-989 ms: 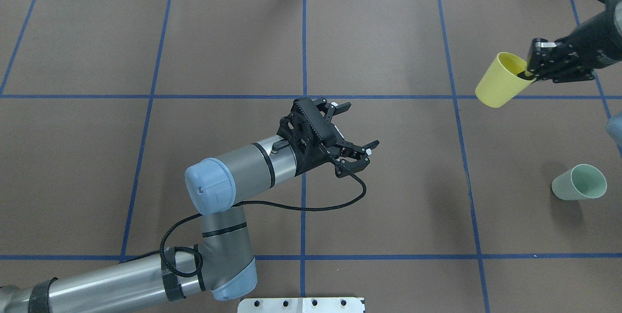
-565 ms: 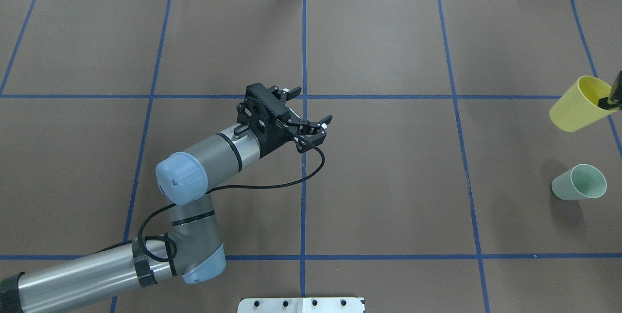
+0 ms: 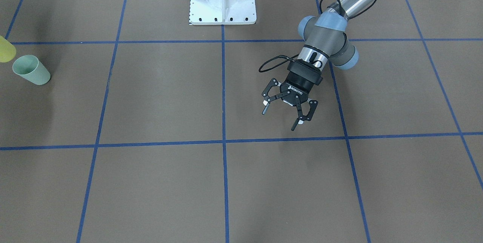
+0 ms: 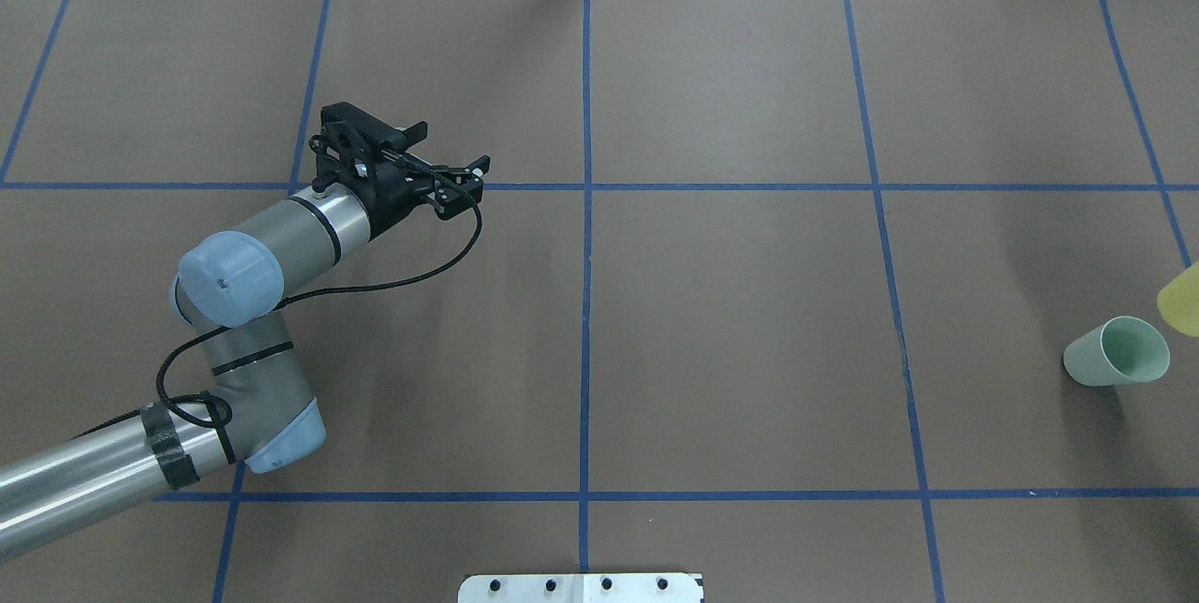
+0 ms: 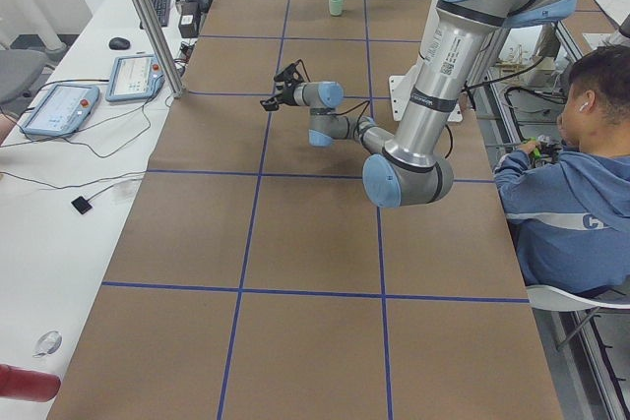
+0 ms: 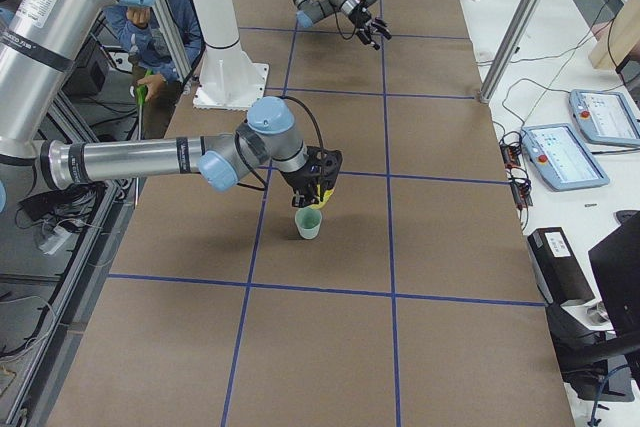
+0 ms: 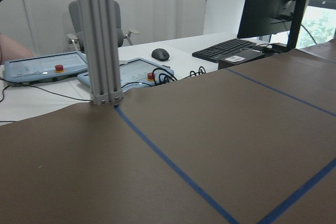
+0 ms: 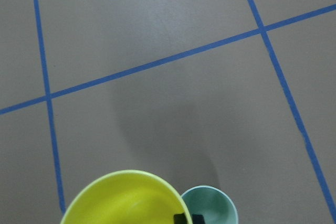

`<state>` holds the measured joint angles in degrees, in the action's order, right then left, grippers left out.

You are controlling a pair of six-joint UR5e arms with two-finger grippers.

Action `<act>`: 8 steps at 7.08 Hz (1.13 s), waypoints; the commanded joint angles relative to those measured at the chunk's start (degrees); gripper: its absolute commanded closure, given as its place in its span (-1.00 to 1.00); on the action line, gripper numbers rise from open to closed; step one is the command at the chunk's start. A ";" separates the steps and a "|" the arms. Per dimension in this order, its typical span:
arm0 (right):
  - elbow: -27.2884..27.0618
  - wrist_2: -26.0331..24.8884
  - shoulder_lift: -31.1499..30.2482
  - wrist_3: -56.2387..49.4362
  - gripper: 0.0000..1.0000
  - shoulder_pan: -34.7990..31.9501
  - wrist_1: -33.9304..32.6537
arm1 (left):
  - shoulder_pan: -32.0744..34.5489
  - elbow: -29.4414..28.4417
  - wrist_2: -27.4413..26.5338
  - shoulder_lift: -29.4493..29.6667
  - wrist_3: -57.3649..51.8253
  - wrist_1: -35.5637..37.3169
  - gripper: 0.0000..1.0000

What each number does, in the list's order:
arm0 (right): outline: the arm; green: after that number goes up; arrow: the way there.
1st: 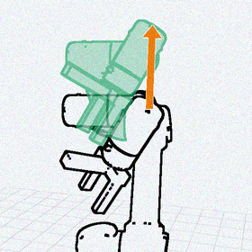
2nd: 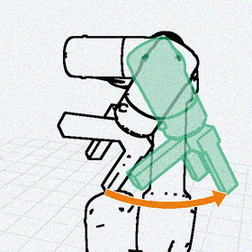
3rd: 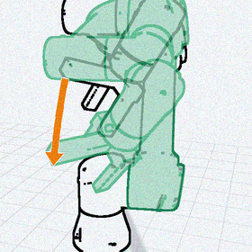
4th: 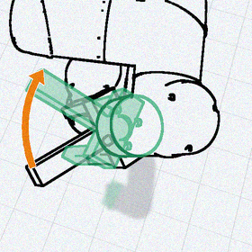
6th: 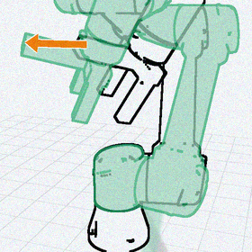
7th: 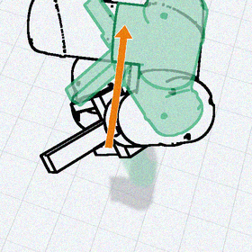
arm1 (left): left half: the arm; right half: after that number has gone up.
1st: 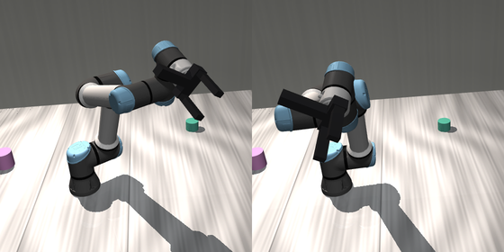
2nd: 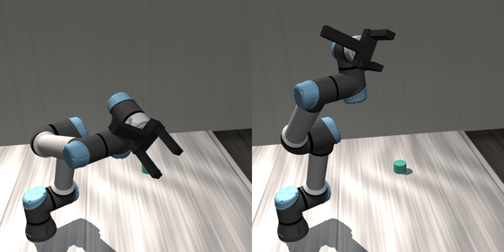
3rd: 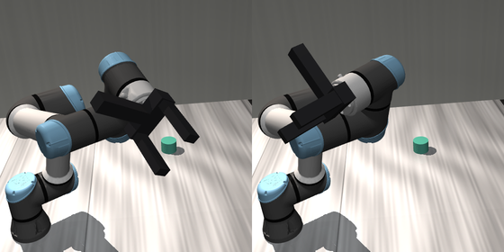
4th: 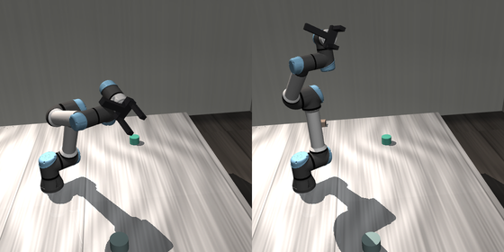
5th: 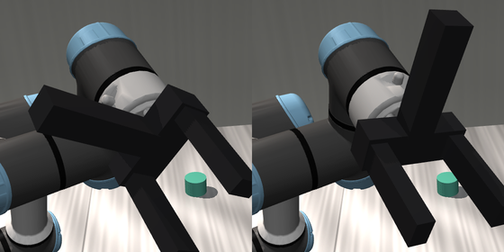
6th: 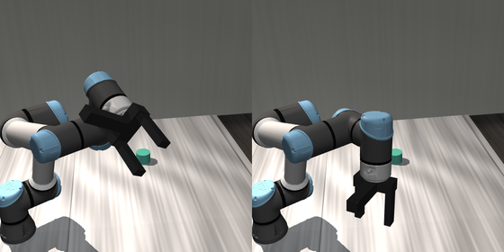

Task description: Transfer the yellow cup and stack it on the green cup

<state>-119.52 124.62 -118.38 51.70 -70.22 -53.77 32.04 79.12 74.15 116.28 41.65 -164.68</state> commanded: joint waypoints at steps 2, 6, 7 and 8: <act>5.43 1.50 -3.26 -1.25 1.00 0.78 10.87 | 1.71 -0.11 2.58 -0.71 6.52 0.76 -1.00; 6.40 1.41 -2.91 -0.64 1.00 5.43 11.23 | 1.53 0.15 2.85 -0.62 6.60 0.68 -1.00; 6.84 1.24 -1.95 -0.55 1.00 6.22 11.14 | 1.53 0.24 2.85 -0.71 6.60 0.68 -1.00; 7.45 1.06 -1.16 -0.64 1.00 6.49 11.23 | 1.53 0.16 2.85 -0.71 6.60 0.68 -1.00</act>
<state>-112.69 125.87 -120.47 51.07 -64.37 -42.58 33.59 79.31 76.97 115.61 48.25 -164.00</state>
